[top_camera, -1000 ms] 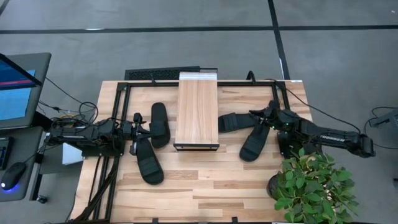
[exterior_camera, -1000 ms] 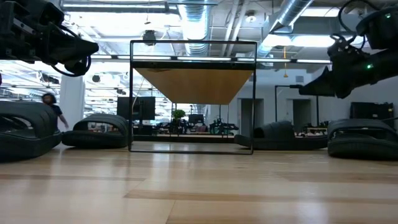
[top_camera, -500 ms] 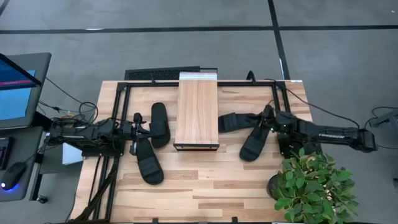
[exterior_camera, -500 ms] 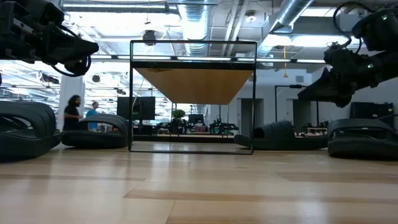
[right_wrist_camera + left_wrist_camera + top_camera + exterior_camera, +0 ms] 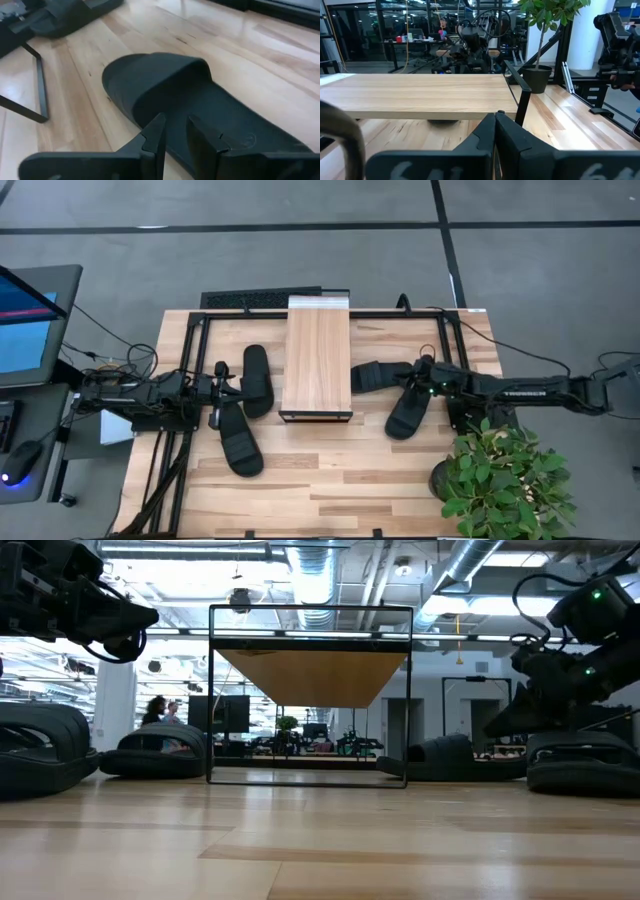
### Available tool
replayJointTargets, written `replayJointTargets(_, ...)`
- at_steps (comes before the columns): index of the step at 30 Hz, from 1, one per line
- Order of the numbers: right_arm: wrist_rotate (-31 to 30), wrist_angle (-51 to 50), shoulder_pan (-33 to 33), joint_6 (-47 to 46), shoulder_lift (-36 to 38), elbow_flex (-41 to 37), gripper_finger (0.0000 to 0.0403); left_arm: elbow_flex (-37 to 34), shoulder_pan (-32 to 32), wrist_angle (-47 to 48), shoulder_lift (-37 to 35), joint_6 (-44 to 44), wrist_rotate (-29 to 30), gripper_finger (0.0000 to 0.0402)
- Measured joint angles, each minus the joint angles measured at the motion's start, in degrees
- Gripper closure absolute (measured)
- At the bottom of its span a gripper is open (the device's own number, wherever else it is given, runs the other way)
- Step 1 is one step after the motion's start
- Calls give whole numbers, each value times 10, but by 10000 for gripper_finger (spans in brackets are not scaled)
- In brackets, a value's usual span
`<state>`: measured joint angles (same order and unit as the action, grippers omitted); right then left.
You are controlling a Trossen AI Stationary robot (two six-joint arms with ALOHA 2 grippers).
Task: Pick and place slides into the shelf
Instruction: Put the black slide on the shelf
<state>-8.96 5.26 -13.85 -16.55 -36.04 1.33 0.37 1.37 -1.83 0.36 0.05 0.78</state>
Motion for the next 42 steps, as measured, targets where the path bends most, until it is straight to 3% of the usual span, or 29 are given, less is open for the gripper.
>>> replayJointTargets(6,8,1,0,18,-22,0,335,0,0,0,0,-1,0,401)
replayJointTargets(12,77,19,0,34,-41,0,335,0,0,0,0,-2,0,401)
replayJointTargets(27,74,114,60,105,-95,0,333,0,0,0,0,-2,0,401)
replayJointTargets(42,29,162,50,125,-132,-1,253,0,0,0,0,-1,0,401)
